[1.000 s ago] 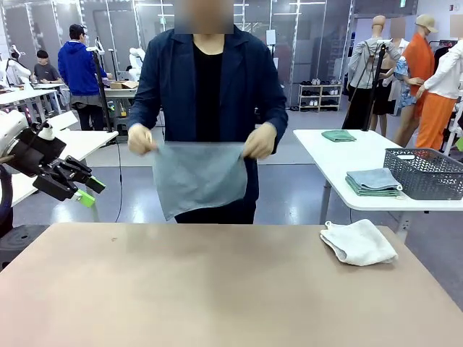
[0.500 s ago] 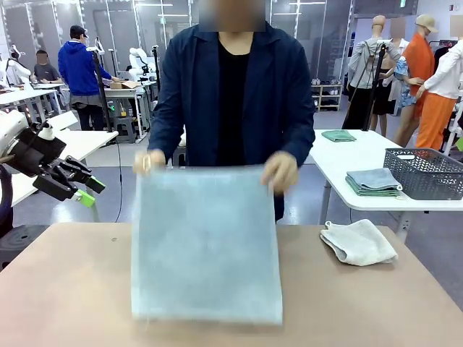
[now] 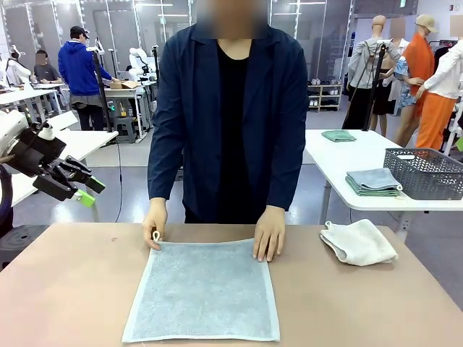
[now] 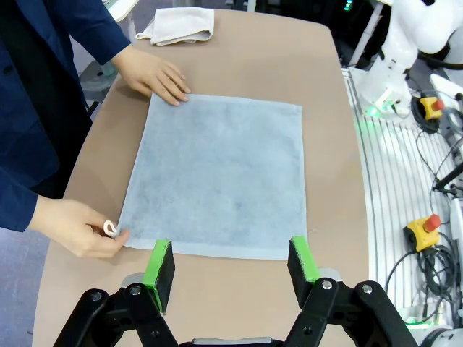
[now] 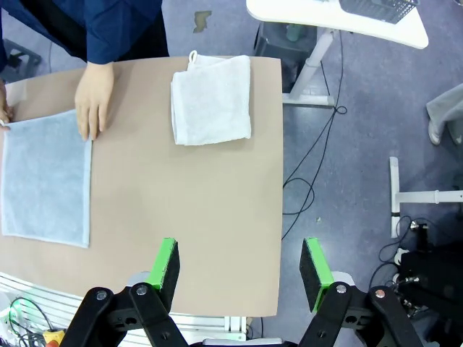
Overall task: Fold the towels and place them in the basket.
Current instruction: When a person lays out a Towel with hook on the table, fold it in half twice.
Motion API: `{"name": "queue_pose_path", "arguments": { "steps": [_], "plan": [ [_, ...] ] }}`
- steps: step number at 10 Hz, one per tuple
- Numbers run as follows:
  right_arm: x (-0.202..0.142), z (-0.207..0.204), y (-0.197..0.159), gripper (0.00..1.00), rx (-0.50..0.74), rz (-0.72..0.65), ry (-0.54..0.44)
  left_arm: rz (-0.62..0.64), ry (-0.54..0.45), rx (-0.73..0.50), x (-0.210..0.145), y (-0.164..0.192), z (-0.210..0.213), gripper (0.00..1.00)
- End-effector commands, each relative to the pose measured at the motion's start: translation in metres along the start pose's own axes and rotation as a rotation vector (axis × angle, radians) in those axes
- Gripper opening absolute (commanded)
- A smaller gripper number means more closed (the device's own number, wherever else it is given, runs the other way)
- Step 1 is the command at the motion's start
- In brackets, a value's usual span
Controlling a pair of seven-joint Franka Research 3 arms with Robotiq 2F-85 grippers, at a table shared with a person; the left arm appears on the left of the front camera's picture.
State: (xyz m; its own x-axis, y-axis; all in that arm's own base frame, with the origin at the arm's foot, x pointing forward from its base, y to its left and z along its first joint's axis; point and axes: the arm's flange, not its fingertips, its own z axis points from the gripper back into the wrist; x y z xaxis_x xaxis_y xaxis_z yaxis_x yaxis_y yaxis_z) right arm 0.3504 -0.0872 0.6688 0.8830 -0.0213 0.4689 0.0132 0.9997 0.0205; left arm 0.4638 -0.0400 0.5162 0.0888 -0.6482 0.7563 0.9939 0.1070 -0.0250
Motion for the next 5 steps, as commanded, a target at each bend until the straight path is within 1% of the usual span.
{"name": "queue_pose_path", "arguments": {
  "steps": [1,5],
  "plan": [
    [0.0005,0.0011,-0.0005,0.84,-0.001,-0.018,0.008,0.004,0.009,0.0,0.002,-0.0008,0.0019,0.8],
    [0.0005,0.0011,-0.0005,0.84,-0.001,-0.018,0.008,0.004,0.009,0.0,0.002,-0.0008,0.0019,0.8]
  ]
}}
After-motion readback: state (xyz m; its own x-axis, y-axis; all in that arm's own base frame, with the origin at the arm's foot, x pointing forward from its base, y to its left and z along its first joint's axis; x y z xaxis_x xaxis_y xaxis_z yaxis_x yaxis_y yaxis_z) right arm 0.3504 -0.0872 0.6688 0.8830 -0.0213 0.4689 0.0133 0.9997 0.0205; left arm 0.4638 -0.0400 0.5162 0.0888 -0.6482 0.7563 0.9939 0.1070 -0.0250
